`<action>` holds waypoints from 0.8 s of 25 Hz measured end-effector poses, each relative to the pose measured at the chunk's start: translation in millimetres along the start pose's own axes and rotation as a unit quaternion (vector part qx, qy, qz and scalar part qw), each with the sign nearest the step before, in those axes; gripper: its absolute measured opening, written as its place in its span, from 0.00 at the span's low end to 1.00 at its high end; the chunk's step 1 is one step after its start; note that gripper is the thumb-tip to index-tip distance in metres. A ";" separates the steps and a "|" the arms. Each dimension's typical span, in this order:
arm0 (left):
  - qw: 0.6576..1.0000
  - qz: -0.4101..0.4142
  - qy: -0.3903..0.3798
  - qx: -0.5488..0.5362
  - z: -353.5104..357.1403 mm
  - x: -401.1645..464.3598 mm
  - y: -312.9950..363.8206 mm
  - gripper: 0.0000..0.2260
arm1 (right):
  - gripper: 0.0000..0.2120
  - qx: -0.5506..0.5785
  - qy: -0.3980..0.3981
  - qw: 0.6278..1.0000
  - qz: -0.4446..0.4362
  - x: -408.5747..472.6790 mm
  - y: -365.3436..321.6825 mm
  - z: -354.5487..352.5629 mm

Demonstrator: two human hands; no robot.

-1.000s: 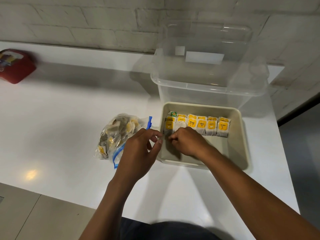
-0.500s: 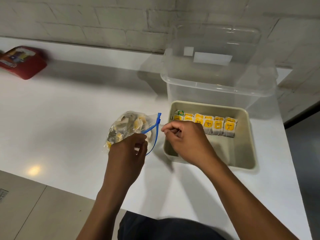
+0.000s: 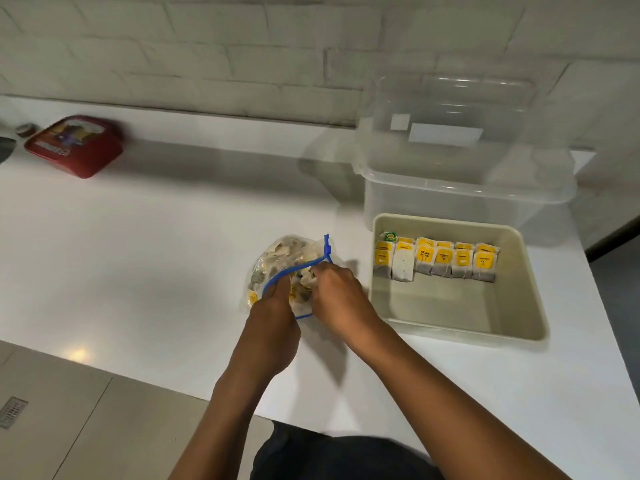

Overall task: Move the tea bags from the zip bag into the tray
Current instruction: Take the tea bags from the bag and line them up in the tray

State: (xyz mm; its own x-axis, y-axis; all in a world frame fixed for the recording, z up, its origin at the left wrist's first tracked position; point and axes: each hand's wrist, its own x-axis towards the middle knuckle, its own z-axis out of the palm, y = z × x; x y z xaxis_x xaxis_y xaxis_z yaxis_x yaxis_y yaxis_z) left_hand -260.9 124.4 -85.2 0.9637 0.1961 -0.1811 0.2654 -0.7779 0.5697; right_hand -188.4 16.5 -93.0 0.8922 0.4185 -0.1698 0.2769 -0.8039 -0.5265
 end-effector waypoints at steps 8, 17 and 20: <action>0.992 0.045 -0.092 -0.078 -2.6 11.2 -17.8 0.32 | 0.11 -0.091 0.040 0.992 0.076 38.8 -28.0 21.2; 0.982 0.017 -0.112 -0.152 -11.7 10.2 -20.7 0.33 | 0.06 -0.076 0.140 0.981 0.109 54.1 -26.1 46.2; 0.978 0.014 -0.091 -0.186 -14.4 9.7 -20.0 0.32 | 0.04 -0.037 0.147 0.982 0.115 50.1 -25.8 42.4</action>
State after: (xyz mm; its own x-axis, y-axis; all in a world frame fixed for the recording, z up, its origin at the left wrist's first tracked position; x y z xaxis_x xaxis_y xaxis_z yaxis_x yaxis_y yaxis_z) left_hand -256.5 150.5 -86.9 0.9586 0.0424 -0.2814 0.2639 -0.5029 0.8231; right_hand -165.9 76.2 -123.3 0.9956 0.0904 -0.0237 0.0709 -0.8962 -0.4379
